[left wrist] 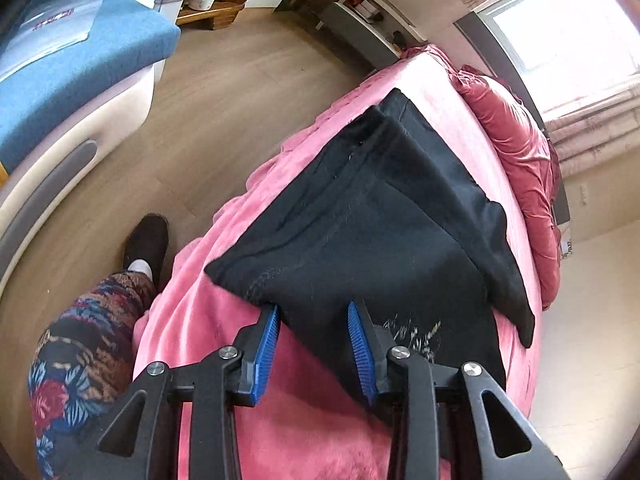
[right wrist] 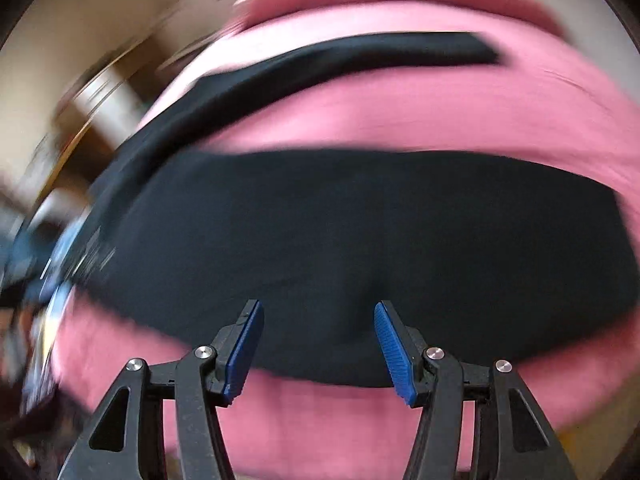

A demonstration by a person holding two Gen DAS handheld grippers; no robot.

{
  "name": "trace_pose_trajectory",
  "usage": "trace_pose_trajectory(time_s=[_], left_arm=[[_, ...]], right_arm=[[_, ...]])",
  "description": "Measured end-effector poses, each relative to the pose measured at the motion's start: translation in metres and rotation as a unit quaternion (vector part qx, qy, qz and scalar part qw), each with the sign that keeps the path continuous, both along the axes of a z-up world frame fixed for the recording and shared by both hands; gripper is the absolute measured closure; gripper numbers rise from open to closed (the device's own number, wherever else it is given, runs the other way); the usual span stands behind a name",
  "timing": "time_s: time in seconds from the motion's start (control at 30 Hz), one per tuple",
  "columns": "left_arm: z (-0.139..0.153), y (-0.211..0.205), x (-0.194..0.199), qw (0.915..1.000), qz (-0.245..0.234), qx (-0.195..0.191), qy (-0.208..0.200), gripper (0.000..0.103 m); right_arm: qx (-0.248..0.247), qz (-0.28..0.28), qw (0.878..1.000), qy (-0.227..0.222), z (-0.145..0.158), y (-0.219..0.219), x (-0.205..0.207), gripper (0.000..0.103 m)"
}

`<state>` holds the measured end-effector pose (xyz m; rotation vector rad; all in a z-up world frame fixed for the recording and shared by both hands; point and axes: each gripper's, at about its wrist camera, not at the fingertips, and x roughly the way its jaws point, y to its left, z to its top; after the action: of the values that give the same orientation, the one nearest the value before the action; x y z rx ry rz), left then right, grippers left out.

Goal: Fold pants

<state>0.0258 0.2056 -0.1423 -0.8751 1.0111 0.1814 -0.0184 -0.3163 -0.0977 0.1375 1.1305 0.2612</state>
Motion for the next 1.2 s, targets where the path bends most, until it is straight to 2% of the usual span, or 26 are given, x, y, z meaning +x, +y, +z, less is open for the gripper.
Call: trace_pose_trajectory(time_s=[0.07,0.13,0.27,0.37,0.43,0.47,0.5,0.53,0.6,0.67,0.8,1.0,1.1,1.13,1.17,1.2], left_arm=[[0.001,0.001,0.005,1.0,-0.001,0.009,-0.004,0.083],[0.001,0.002,0.007,0.9998,-0.004,0.02,-0.003,0.092],[0.012,-0.004,0.006,0.9982,-0.022,0.055,-0.012,0.096],[0.016,-0.005,0.002,0.9975,-0.027,0.064,-0.015,0.097],[0.018,-0.004,0.0,0.9973,-0.027,0.066,-0.016,0.097],[0.019,-0.004,-0.002,0.9973,-0.027,0.066,-0.016,0.097],[0.02,-0.004,-0.003,0.9971,-0.028,0.068,-0.017,0.097],[0.022,-0.004,-0.005,0.997,-0.028,0.071,-0.017,0.097],[0.024,-0.005,-0.01,0.9968,-0.031,0.072,-0.016,0.097],[0.025,-0.008,-0.015,0.9957,-0.039,0.083,-0.012,0.097],[0.012,-0.009,-0.019,0.9955,-0.041,0.084,0.015,0.097],[0.001,-0.014,-0.02,0.992,-0.053,0.105,0.045,0.096],[0.0,-0.011,-0.013,0.9922,-0.06,0.091,0.059,0.089],[0.008,-0.011,-0.012,0.9904,-0.062,0.109,0.058,0.077],[0.015,-0.01,-0.012,0.9893,-0.065,0.119,0.054,0.075],[0.02,-0.008,-0.012,0.9892,-0.067,0.12,0.05,0.075]], right_arm=[[0.003,0.058,0.998,0.004,-0.006,0.038,0.002,0.045],[-0.001,0.113,0.994,0.008,-0.013,0.075,0.005,0.044],[-0.04,0.191,0.981,-0.001,-0.023,0.125,0.002,0.045],[-0.086,0.217,0.972,-0.01,-0.031,0.144,0.005,0.046],[-0.121,0.221,0.968,-0.024,-0.036,0.152,0.007,0.064],[-0.119,0.222,0.967,-0.029,-0.036,0.152,0.008,0.069],[-0.115,0.224,0.967,-0.033,-0.034,0.15,0.009,0.084],[-0.116,0.227,0.966,-0.036,-0.033,0.151,0.009,0.092],[-0.114,0.239,0.964,-0.034,-0.03,0.15,0.007,0.094],[-0.112,0.258,0.959,-0.034,-0.027,0.145,0.003,0.095],[-0.098,0.262,0.96,-0.019,-0.03,0.132,-0.004,0.095],[-0.092,0.285,0.954,-0.007,-0.032,0.125,-0.004,0.096],[-0.092,0.283,0.955,0.0,-0.037,0.128,0.009,0.094],[-0.085,0.28,0.956,0.002,-0.036,0.128,0.014,0.091],[-0.079,0.276,0.958,0.003,-0.036,0.131,0.014,0.089],[-0.066,0.268,0.961,0.007,-0.033,0.126,0.018,0.079]])
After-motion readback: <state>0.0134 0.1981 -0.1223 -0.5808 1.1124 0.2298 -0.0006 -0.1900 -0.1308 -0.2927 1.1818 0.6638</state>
